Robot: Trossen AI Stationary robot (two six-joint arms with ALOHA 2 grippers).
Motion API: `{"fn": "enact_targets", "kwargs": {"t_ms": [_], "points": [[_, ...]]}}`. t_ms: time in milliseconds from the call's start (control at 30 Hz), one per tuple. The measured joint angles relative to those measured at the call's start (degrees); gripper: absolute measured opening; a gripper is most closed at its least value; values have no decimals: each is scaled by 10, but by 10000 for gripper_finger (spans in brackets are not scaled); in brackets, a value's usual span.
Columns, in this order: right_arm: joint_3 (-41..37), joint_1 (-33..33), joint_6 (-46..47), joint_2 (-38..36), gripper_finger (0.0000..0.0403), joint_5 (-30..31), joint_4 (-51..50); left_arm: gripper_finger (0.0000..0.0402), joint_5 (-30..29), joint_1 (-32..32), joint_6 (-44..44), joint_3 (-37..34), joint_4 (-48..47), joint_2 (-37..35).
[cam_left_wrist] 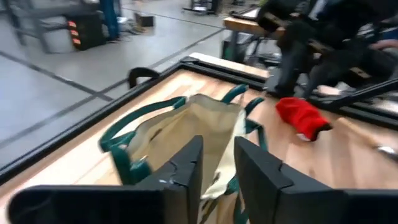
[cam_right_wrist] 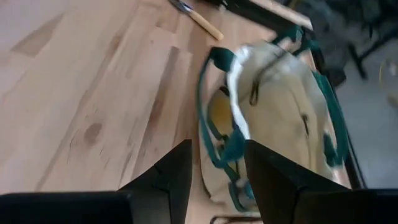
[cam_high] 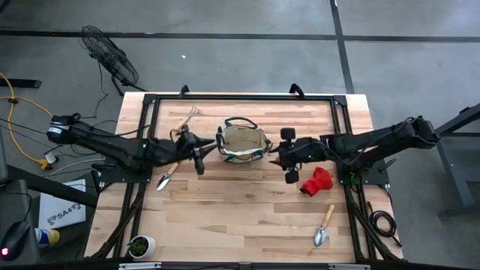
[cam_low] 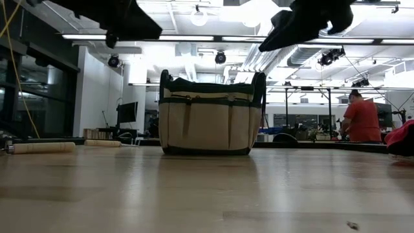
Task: Pick & Place Garden tools in Gardening bag
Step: Adjust the gardening bag on the table
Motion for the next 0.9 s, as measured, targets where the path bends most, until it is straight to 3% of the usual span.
{"fn": "enact_targets", "kwargs": {"t_ms": [167, 333, 600, 733, 900], "points": [[-48, 21, -83, 0, 138, 11, 86, 45, -110, -59, -29, 0, -48, 3], [-72, 36, -122, 0, 138, 68, 142, 16, -144, -89, -45, 0, -67, 3], [-72, 37, -118, 1, 138, 80, 158, 8, -206, -80, -45, 0, -94, 3], [-72, 45, -124, 1, 148, 70, 171, 23, -177, -55, -62, 0, -115, 2], [-72, 56, -147, 32, 188, 66, 162, 88, -146, -23, -81, 0, -136, 2]]}}
